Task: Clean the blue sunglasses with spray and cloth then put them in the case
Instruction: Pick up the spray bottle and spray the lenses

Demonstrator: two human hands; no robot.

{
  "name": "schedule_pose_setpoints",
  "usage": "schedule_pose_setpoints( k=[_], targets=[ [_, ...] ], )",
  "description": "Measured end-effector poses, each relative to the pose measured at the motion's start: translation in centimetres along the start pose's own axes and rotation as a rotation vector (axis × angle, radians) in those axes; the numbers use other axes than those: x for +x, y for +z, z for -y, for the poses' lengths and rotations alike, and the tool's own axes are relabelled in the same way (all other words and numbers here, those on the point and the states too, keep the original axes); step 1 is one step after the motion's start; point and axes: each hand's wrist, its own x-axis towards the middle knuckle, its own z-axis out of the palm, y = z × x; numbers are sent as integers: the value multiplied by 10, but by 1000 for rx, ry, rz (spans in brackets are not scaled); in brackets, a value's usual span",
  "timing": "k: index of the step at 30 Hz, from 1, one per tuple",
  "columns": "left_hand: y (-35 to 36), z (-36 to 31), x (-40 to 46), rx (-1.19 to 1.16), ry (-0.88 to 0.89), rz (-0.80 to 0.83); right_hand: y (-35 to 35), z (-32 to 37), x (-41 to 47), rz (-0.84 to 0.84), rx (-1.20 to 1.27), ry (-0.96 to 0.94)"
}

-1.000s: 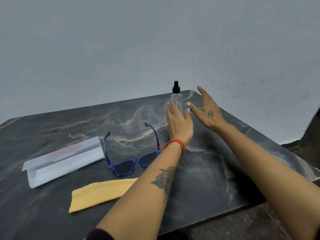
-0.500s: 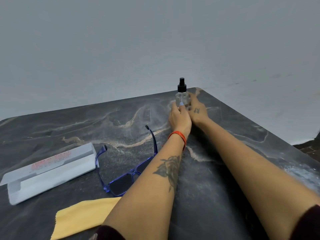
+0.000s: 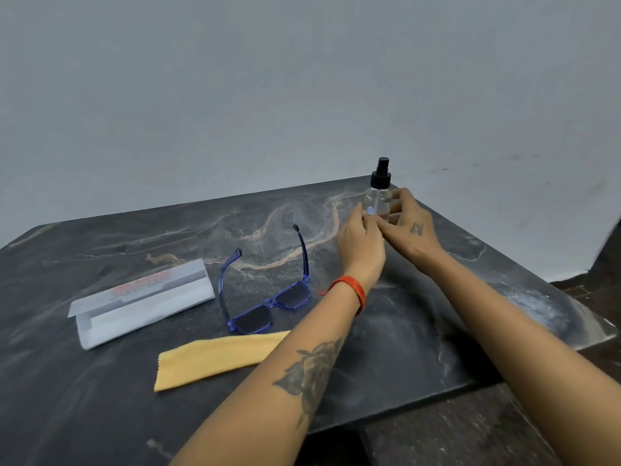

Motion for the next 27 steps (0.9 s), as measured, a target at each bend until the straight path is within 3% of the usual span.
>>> schedule_pose_setpoints(
  k=[11, 22, 25, 27],
  targets=[
    [-64, 3, -90, 9, 133, 35, -6, 42, -98, -42, -40, -93],
    [-113, 15, -119, 130, 161, 41, 25, 57, -138, -41, 7, -78],
    [-127, 12, -126, 100, 264, 40, 29, 58, -142, -65, 30, -67],
    [-142, 12, -134, 119, 429, -18, 30, 58, -143, -74, 58, -56]
  ],
)
